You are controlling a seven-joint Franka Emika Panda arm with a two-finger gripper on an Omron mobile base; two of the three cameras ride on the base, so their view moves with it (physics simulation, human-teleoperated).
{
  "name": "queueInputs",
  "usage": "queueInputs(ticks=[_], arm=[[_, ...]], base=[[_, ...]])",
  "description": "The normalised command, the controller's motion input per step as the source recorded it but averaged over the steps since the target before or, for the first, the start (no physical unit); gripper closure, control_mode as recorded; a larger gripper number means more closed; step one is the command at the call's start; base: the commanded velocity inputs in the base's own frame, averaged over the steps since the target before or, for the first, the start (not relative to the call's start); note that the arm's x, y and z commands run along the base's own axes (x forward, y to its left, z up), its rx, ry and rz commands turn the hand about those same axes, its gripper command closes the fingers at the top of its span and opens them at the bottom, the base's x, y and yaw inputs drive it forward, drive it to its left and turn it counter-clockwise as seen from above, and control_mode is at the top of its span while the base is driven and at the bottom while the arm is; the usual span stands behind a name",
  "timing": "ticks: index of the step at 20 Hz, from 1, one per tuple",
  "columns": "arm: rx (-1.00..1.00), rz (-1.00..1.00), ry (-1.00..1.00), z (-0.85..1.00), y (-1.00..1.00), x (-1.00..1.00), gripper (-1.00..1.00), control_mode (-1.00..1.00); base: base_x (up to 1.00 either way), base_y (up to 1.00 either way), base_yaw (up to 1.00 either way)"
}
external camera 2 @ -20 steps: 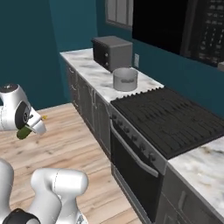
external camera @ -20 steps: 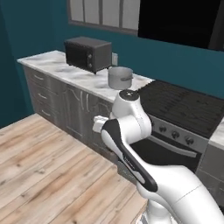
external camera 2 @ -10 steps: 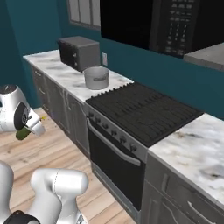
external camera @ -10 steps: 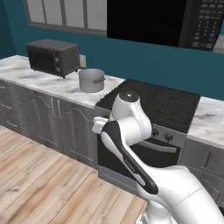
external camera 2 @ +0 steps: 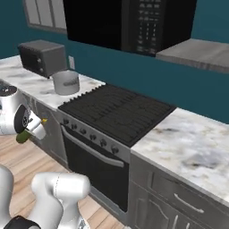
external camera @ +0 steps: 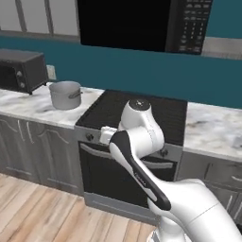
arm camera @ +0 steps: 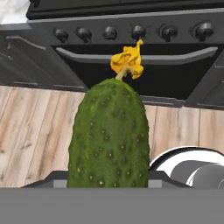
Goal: Turn on the sink faucet. Then move the cucumber from the counter to the sink. Turn off the sink. Move the vegetable from the sink to the pot next to the stove. Finally move the pot to the front right burner.
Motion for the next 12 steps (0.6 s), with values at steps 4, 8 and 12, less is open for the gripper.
queueInputs(ticks=[4,8,12], arm=[[0.0,0.0,0.0,0.0,0.0,0.0,1.0,1.0],[0.0,0.0,0.0,0.0,0.0,0.0,1.0,1.0],[0.0,0.0,0.0,0.0,0.0,0.0,1.0,1.0]], base=[[0.57,0.05,-0.38],[0.57,0.1,-0.38],[0.57,0.23,-0.36]])
